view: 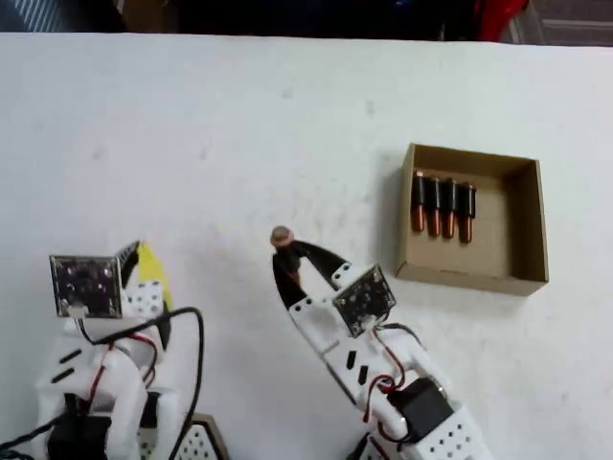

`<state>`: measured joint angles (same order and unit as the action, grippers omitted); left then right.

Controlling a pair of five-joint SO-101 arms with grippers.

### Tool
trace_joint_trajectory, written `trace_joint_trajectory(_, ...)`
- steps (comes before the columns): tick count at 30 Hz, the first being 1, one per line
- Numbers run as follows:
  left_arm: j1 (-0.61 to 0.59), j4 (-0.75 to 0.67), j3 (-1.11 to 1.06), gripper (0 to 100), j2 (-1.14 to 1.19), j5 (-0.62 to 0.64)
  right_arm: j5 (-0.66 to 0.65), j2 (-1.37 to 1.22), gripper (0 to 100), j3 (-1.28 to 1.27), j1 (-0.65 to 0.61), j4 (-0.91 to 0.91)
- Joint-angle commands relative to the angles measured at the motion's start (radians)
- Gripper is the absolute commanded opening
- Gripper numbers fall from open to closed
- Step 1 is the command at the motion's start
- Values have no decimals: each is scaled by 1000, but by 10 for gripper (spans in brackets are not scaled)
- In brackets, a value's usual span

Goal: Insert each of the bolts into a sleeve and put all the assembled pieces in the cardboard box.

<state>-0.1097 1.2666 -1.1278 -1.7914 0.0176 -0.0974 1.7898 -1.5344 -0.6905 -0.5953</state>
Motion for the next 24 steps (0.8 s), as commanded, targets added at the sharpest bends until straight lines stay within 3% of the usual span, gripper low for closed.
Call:
trace_joint_trajectory(1, -13, 32, 44, 23, -38, -34, 5, 10, 16, 114, 10, -33)
trace_joint_trajectory(11, -15, 49, -115, 23, -36, -35, -2, 8, 16, 318, 62, -232)
trace_joint_trajectory(19, -12, -14, -311, 23, -36, -29, -5, 7, 16, 358, 183, -243)
trace_joint_trajectory(24, -13, -26, -402, 24, -36, -28, -100, 5, 16, 359, 191, -246)
